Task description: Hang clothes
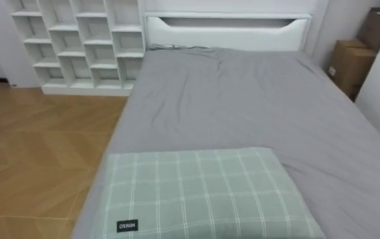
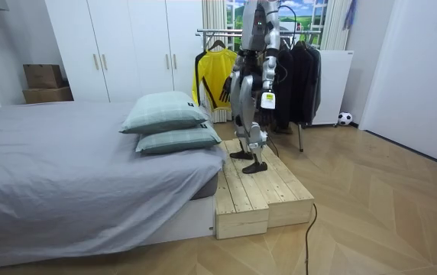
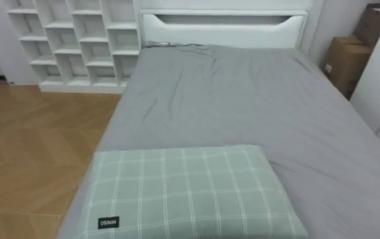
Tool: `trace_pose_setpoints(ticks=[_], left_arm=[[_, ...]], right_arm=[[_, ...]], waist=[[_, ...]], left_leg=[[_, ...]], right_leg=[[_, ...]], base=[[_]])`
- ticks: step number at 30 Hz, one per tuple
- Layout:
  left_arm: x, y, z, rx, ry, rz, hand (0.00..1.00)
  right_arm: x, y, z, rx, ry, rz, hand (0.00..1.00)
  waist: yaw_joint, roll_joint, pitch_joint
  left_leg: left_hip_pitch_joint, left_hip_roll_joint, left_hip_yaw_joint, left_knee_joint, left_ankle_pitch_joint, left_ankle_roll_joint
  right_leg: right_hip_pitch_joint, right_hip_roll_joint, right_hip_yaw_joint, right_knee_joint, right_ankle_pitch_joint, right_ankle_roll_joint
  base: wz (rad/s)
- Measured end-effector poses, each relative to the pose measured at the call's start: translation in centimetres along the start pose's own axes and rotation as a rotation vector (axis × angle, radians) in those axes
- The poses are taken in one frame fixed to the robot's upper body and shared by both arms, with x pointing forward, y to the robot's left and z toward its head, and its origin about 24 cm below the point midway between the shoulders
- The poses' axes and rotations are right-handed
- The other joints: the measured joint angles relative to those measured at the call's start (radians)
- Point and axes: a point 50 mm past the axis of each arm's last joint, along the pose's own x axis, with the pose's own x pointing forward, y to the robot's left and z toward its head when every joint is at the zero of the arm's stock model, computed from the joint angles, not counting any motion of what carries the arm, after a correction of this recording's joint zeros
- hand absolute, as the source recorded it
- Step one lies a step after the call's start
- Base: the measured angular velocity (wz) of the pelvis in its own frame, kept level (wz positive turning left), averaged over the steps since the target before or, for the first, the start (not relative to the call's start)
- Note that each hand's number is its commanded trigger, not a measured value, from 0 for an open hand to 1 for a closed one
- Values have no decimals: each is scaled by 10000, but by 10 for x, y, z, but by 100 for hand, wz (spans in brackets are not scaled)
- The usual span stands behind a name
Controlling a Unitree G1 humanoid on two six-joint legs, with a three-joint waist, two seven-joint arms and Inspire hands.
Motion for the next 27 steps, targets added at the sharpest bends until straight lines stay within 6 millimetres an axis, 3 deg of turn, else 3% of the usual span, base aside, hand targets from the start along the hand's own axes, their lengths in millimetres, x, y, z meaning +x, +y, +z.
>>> trace_pose_setpoints(ticks=[1,3,5,10,14,17,21,27], left_arm=[[0,-1,-1,10,41,9,0],[-1,-4,0,198,-24,-2,0],[-1,-6,3,404,-160,-13,0],[-1,-7,23,833,-936,69,0],[0,-8,45,1057,-1541,306,0],[-1,-10,55,1543,-1959,336,0],[-2,-12,55,2327,-2091,364,0],[-1,-12,47,2780,-1752,309,0]], right_arm=[[0,0,0,-46,-4,13,0],[0,0,1,-274,-23,25,0],[1,2,5,-593,-115,95,0],[1,6,6,-1162,-154,315,0],[1,8,4,-1201,-148,668,0],[0,10,4,-1057,-149,947,0],[-1,9,-4,-266,37,1051,0],[-1,9,-7,-63,168,1242,0]], waist=[[60,-5,9],[106,-22,33],[170,-24,57],[252,-49,71],[166,-133,120],[40,-194,106],[-19,-153,47],[-10,-174,40]], left_leg=[[3,-4,-74,-17,0,0],[4,-36,-194,-34,2,-3],[1,-30,-218,-67,8,-19],[2,-41,-247,-138,47,-85],[-54,-69,-410,-150,56,-100],[-152,-108,-459,-144,56,-99],[-170,-113,-464,-159,57,-97],[-156,-116,-464,-159,57,-96]], right_leg=[[28,6,136,1,-10,16],[71,28,881,-1,-76,118],[76,85,1111,-63,-86,122],[120,177,1133,-176,-77,108],[119,185,1195,-213,-78,108],[96,184,1191,-316,-73,101],[89,181,1351,-323,-73,102],[109,182,1585,-322,-74,103]], base=[[23],[23],[3],[2],[5],[5],[4],[0]])
